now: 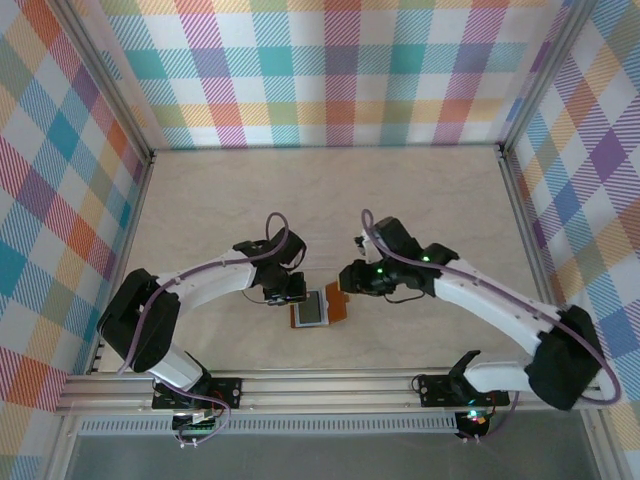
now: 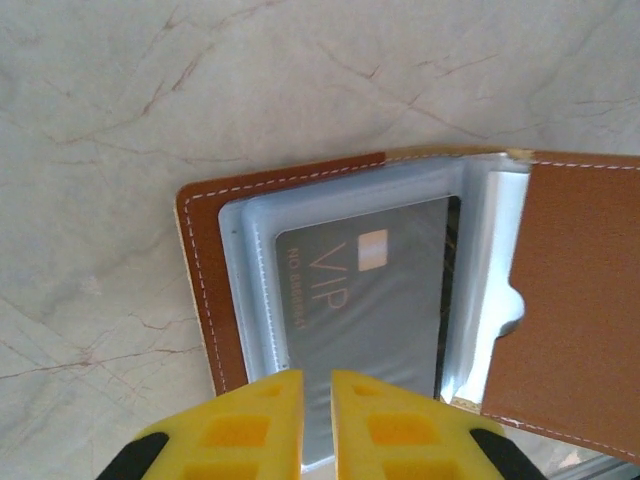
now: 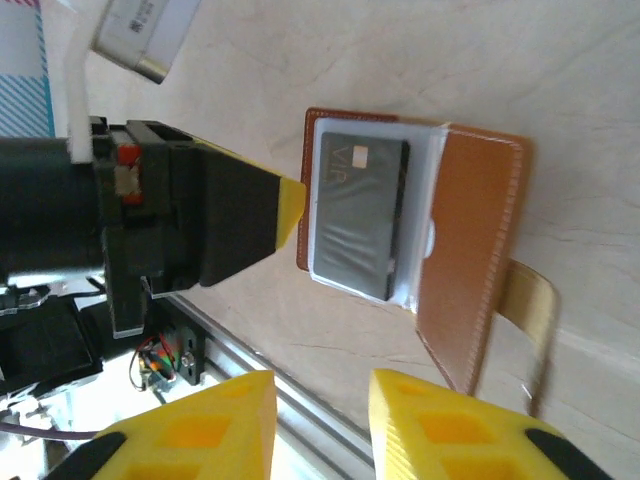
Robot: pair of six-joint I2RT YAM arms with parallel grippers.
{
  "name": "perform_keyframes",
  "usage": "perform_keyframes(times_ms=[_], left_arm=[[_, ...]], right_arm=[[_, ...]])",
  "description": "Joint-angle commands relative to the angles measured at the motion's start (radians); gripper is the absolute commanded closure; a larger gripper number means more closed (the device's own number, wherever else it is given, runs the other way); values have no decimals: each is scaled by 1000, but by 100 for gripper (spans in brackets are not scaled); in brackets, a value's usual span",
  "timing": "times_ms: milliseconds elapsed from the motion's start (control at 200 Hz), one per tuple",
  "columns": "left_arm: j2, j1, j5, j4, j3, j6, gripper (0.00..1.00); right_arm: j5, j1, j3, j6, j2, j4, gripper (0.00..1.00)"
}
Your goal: Take the credit cards out of the card holder
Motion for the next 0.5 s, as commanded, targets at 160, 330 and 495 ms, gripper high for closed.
perform_keyframes(times_ms=[160, 330, 495], left_arm=[[2, 50, 68, 49, -62, 28, 85], [40, 54, 104, 85, -69, 38, 86], [68, 53, 125, 111, -85, 37, 88]], right_arm=[[-61, 7, 41, -8, 228, 66, 69], [-1, 4, 14, -11, 308, 72, 71], [71, 3, -18, -18, 328, 60, 74]])
